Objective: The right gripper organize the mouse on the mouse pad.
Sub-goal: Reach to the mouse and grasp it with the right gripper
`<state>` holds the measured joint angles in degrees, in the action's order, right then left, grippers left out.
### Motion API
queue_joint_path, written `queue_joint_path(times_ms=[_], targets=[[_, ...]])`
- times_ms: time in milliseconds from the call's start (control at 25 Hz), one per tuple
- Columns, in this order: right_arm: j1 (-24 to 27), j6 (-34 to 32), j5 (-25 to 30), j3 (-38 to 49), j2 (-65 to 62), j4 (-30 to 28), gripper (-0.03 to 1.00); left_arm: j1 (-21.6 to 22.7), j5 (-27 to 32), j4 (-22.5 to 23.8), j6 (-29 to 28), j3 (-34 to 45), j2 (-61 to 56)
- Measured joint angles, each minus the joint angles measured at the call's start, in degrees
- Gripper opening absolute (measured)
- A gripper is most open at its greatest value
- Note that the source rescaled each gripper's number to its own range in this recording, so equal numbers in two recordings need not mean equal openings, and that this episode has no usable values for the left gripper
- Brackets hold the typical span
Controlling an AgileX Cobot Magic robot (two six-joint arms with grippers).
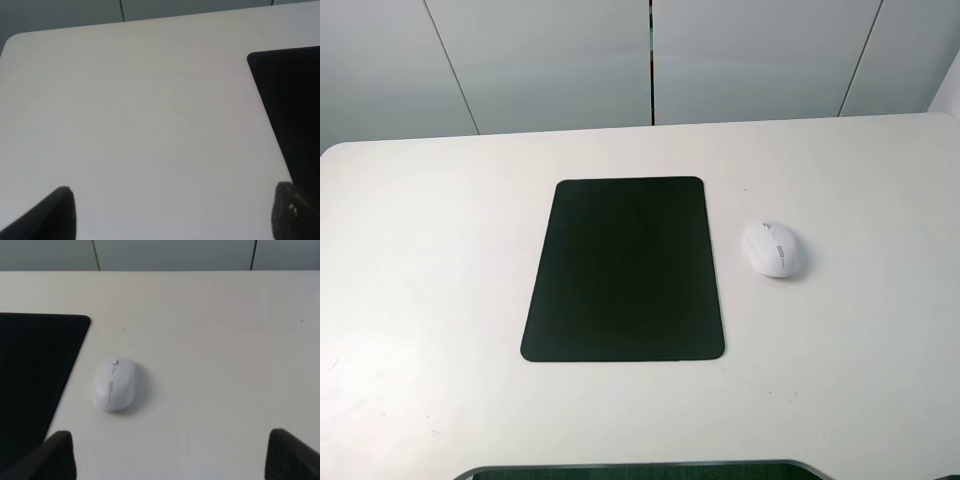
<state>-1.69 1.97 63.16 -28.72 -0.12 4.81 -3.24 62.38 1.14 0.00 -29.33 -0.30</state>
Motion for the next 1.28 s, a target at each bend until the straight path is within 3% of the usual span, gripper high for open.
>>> queue_joint_path(times_ms=[1280], targets=[[0.0,0.0,0.0,0.0,0.0,0.0,0.48,0.0,0.0,0.0,0.0,0.0,0.0]])
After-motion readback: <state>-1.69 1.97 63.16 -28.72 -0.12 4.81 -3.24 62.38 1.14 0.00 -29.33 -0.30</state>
